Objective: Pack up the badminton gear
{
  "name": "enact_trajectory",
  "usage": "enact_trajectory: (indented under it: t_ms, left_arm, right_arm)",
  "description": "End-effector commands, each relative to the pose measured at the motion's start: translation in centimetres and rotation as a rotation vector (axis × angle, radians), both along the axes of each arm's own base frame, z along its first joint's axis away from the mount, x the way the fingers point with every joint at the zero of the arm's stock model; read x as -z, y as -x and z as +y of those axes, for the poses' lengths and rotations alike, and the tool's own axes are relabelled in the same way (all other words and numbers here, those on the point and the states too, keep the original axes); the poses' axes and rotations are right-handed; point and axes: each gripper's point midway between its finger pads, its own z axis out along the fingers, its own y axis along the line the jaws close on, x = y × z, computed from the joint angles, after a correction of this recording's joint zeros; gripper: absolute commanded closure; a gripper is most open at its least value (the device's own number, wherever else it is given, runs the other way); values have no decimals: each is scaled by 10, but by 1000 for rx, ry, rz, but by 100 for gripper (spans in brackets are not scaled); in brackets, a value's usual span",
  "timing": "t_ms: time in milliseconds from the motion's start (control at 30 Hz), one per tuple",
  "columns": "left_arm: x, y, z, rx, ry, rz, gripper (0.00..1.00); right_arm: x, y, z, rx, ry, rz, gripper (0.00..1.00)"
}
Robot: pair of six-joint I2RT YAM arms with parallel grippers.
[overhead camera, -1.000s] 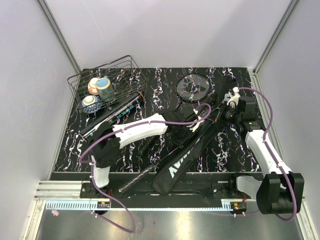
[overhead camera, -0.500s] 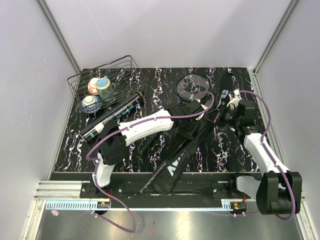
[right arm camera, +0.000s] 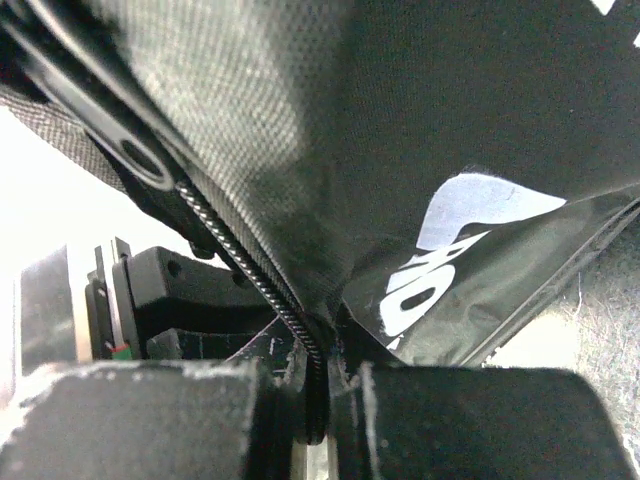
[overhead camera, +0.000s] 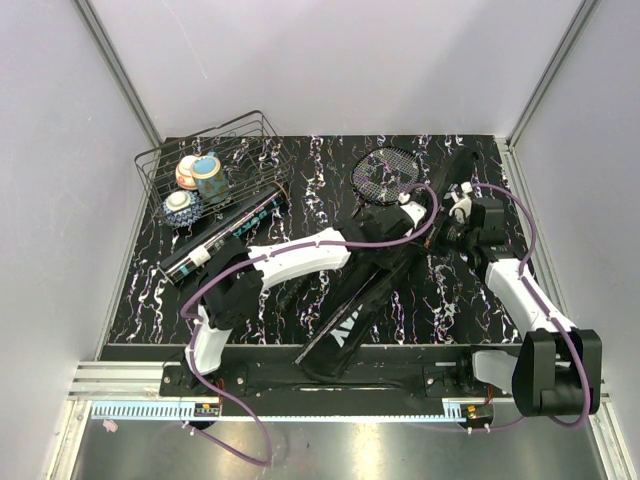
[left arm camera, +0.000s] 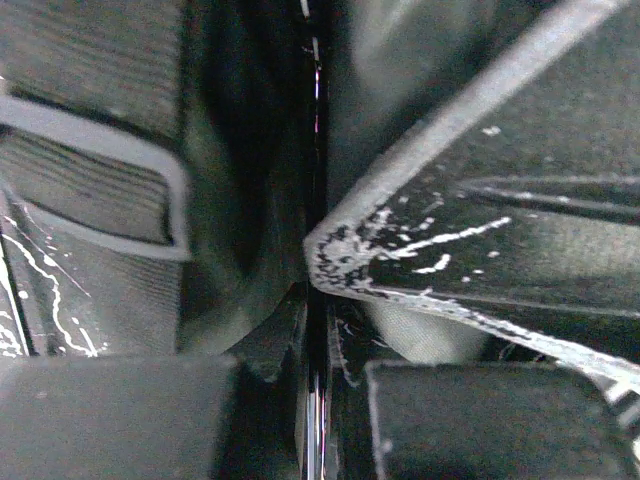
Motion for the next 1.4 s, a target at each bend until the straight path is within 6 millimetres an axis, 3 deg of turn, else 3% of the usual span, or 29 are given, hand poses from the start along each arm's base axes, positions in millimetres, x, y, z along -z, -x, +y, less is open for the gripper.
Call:
enact_trajectory:
  t_ms: [0, 33, 67, 133, 167, 200, 333, 433, 500, 600, 733, 767, 833, 900, 933, 1000, 1100, 1133, 1233, 1367]
  left_arm:
    - [-92, -53, -26, -107, 221, -342, 100]
    - [-97, -54, -26, -113, 227, -343, 100]
    - [-92, -49, -24, -106, 209, -300, 100]
    - [-103, -40, -31, -81, 234, -232, 100]
    - [-95, -32, -27, -93, 216, -170, 100]
    - [-96, -26, -27, -94, 225, -139, 100]
    - [-93, -14, -23, -154, 256, -38, 100]
    - [-93, -15, -20, -201, 269, -23, 100]
    - [-95, -20, -20, -220, 266, -33, 100]
    - [-95, -27, -20, -233, 229, -54, 100]
    - [-91, -35, -12, -251, 184, -72, 100]
    - [-91, -37, -10, -255, 187, -75, 100]
    - [-90, -37, -6, -250, 195, -90, 100]
    - [-83, -35, 5, -229, 177, -116, 100]
    - [-89, -42, 6, -249, 206, -157, 100]
    - [-81, -47, 22, -287, 195, -176, 100]
    - [-95, -66, 35, -401, 260, -288, 100]
    - [-95, -65, 40, -408, 266, -302, 100]
    - [-114, -67, 36, -339, 276, -364, 100]
    - [-124, -43, 9, -9, 287, -364, 100]
  right_arm:
    - [-7, 8, 12, -84, -25, 49, 100]
    - [0, 11, 10, -81, -4, 85, 100]
    - [2, 5, 2, -56, 59, 64, 96]
    - [11, 8, -6, -33, 131, 95, 87]
    - [14, 5, -13, -4, 180, 87, 81]
    - [17, 6, -15, 8, 197, 96, 68]
    - [28, 9, -1, 10, 218, 123, 52]
    - [35, 10, 5, 49, 251, 150, 47]
    - [37, 16, 11, 70, 268, 162, 49]
    - [44, 29, 17, 95, 284, 194, 63]
    - [52, 47, 23, 91, 285, 210, 64]
    - [52, 48, 21, 98, 289, 202, 80]
    - [46, 48, 16, 106, 305, 170, 99]
    - [33, 49, 15, 112, 298, 135, 100]
    - [25, 48, 19, 100, 275, 122, 100]
    - [13, 54, 35, 34, 198, 124, 100]
    - [-3, 66, 69, -88, -16, 177, 100]
    - [-4, 66, 70, -96, -23, 180, 100]
    - [-4, 69, 66, -119, 16, 176, 100]
    - [-8, 72, 63, -240, 80, 119, 100]
